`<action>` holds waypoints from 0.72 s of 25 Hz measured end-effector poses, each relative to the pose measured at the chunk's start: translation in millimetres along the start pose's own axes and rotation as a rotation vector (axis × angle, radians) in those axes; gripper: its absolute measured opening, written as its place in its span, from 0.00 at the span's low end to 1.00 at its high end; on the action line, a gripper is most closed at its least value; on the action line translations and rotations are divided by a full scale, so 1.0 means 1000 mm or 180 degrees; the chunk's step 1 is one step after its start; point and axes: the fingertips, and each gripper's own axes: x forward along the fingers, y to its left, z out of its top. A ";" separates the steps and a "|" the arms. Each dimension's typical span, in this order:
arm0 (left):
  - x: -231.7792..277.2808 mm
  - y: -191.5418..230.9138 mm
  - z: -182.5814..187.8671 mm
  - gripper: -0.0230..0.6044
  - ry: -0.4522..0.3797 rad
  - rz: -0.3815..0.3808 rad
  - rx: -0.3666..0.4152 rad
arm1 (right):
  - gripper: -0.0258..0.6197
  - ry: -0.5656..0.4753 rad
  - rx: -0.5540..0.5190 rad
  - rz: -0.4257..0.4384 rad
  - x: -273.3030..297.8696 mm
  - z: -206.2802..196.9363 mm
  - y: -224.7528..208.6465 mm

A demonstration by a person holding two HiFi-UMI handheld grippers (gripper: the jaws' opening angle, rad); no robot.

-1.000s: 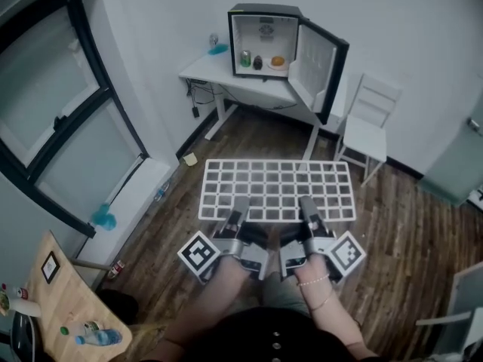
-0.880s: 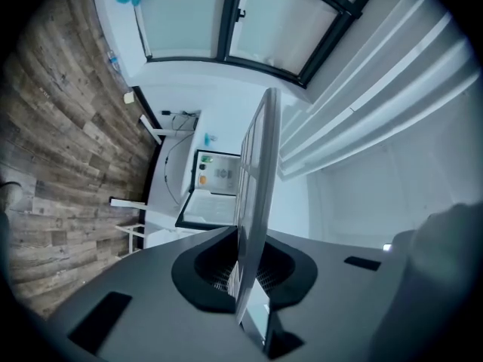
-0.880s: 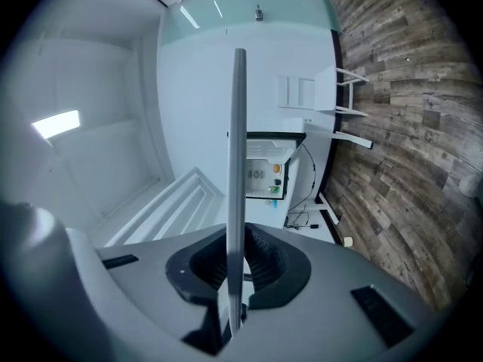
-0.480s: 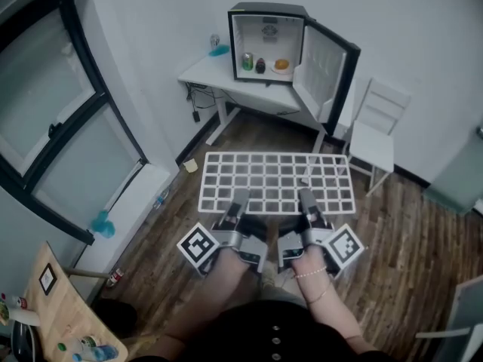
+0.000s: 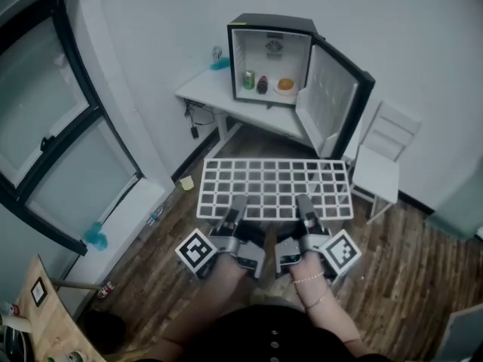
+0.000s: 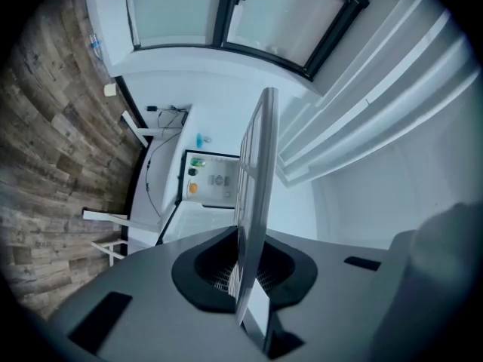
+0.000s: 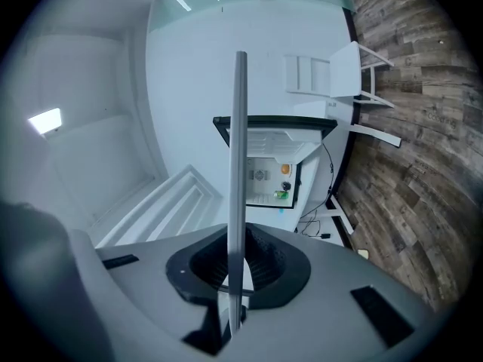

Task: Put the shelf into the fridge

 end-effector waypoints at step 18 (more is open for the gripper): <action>0.105 0.044 0.024 0.09 0.0138 0.0139 -0.0060 | 0.09 -0.0085 0.0026 -0.0157 0.093 0.046 -0.042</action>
